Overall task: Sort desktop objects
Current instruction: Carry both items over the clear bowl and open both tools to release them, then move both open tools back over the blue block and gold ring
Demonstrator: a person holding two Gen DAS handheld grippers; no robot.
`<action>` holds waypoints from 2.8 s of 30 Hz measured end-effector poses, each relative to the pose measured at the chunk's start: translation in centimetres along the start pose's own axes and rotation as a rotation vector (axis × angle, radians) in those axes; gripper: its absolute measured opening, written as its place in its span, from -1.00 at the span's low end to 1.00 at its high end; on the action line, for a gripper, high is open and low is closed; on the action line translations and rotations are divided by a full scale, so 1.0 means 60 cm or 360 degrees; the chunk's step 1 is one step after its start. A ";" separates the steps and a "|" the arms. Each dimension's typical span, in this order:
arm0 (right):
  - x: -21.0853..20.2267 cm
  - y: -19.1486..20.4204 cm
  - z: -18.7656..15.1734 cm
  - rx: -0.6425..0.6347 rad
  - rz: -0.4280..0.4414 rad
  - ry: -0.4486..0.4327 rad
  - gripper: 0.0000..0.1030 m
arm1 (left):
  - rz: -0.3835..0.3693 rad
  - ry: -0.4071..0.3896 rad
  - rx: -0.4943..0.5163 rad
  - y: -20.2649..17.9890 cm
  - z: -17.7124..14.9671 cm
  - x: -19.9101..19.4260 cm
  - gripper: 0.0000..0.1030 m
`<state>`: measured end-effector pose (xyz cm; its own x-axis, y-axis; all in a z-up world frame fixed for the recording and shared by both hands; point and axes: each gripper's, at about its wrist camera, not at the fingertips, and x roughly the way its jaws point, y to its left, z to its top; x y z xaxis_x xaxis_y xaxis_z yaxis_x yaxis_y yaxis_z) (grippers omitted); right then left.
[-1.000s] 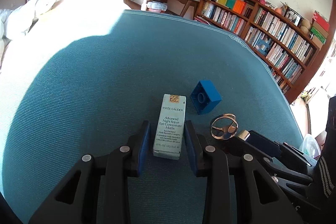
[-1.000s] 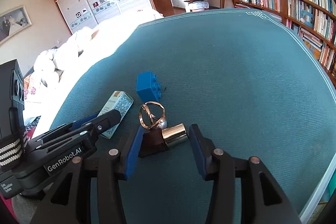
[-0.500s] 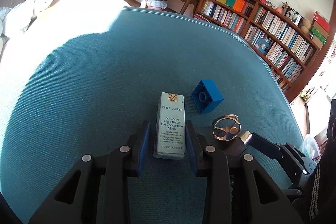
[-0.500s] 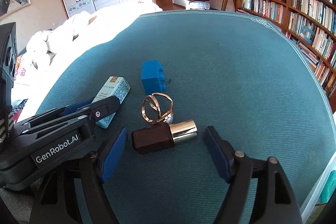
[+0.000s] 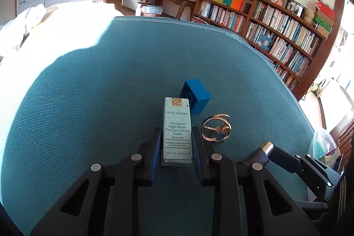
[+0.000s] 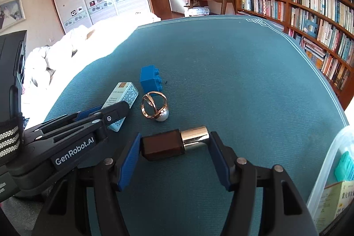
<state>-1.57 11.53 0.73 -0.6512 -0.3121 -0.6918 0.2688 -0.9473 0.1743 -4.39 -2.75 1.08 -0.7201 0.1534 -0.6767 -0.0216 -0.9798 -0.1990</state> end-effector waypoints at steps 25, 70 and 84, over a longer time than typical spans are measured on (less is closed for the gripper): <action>-0.204 -0.081 -0.054 0.0161 -0.0273 -0.0344 0.28 | -0.0170 -0.0124 0.0303 -0.123 -0.005 -0.064 -0.46; -0.311 -0.236 -0.143 0.0461 -0.0596 -0.0364 0.47 | -0.0808 0.0047 0.0564 -0.353 -0.010 -0.095 0.27; -0.315 -0.207 -0.121 0.0425 -0.0540 -0.0422 0.47 | -0.0595 -0.0006 0.0514 -0.307 -0.002 -0.087 0.27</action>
<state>12.52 29.74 6.55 -0.8375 0.0414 -0.5449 -0.1575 -0.9731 0.1680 -0.12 14.53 8.20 -0.6243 0.5023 -0.5982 -0.4926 -0.8475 -0.1976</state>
